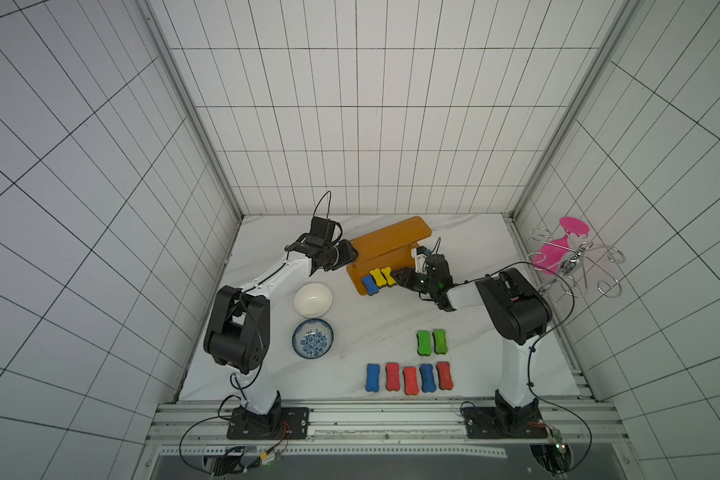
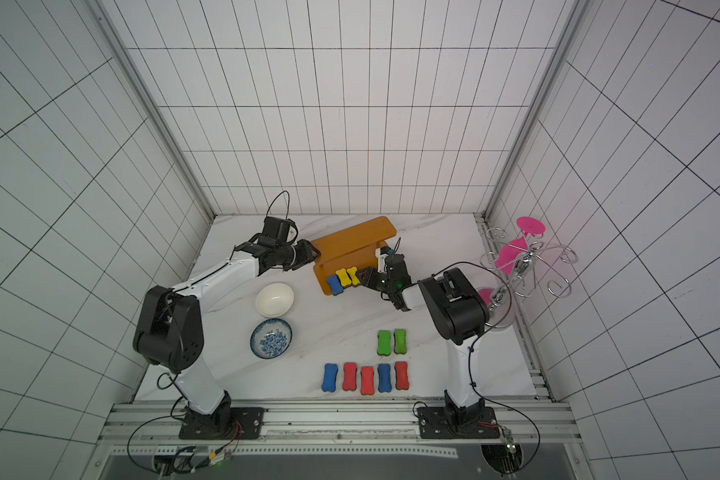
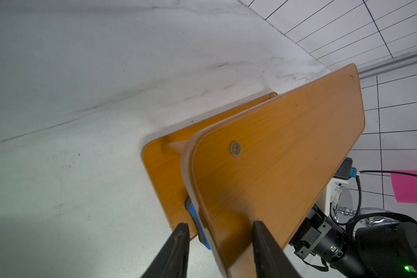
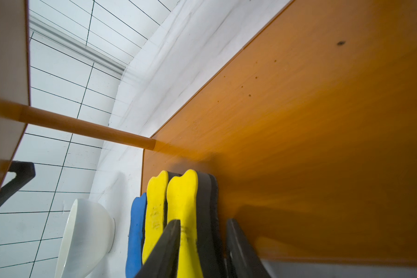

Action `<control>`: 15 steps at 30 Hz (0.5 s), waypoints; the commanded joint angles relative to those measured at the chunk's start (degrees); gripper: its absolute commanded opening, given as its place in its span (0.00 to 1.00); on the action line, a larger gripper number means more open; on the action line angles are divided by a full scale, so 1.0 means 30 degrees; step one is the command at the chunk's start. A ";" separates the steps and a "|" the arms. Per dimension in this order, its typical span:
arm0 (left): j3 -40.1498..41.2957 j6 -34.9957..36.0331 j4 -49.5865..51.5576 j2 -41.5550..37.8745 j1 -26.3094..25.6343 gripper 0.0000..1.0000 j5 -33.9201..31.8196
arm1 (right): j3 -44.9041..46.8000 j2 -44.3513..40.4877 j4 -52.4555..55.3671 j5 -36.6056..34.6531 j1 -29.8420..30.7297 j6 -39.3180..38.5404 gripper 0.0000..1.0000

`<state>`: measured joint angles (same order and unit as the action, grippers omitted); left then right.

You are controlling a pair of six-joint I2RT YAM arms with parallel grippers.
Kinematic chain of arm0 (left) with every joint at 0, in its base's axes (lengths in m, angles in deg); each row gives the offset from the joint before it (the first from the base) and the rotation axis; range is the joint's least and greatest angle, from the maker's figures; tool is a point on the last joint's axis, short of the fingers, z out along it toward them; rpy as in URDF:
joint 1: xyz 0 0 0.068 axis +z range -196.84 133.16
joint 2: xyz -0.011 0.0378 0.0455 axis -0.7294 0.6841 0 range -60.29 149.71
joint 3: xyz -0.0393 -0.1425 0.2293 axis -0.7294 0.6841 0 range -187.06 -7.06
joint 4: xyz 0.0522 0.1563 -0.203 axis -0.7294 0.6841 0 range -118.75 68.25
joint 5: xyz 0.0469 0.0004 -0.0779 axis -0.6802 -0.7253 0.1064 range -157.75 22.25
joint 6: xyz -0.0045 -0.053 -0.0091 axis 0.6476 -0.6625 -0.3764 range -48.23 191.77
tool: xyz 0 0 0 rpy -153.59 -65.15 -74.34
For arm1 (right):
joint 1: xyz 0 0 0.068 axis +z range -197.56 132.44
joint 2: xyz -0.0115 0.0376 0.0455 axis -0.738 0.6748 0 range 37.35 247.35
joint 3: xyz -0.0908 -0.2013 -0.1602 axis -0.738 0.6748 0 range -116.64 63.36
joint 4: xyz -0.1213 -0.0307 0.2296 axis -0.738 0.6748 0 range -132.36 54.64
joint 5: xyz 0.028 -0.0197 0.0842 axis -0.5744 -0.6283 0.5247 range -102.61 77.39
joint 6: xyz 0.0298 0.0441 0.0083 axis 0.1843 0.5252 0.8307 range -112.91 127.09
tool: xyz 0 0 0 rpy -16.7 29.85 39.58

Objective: Remove the whiteboard erasers from the shelf
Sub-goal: Pick up the whiteboard eraser from the shelf.

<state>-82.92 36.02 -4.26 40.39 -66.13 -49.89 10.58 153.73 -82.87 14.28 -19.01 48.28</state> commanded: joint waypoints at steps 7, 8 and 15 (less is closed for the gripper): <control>-0.0049 0.0190 0.0283 0.0351 0.0072 0.45 -0.0097 | -0.0638 0.0791 0.0281 0.0167 0.0061 -0.0365 0.33; -0.0051 0.0193 0.0274 0.0364 0.0072 0.45 -0.0042 | -0.0587 0.0806 0.0389 0.0067 0.0087 -0.0439 0.32; 0.0073 0.0169 0.0157 0.0394 0.0133 0.45 0.0139 | -0.0383 0.0626 0.1056 -0.0473 0.0120 -0.0780 0.05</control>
<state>-82.92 36.02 -4.30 40.41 -65.97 -49.49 9.82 154.69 -83.13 14.48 -18.94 46.94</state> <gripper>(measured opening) 0.454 0.079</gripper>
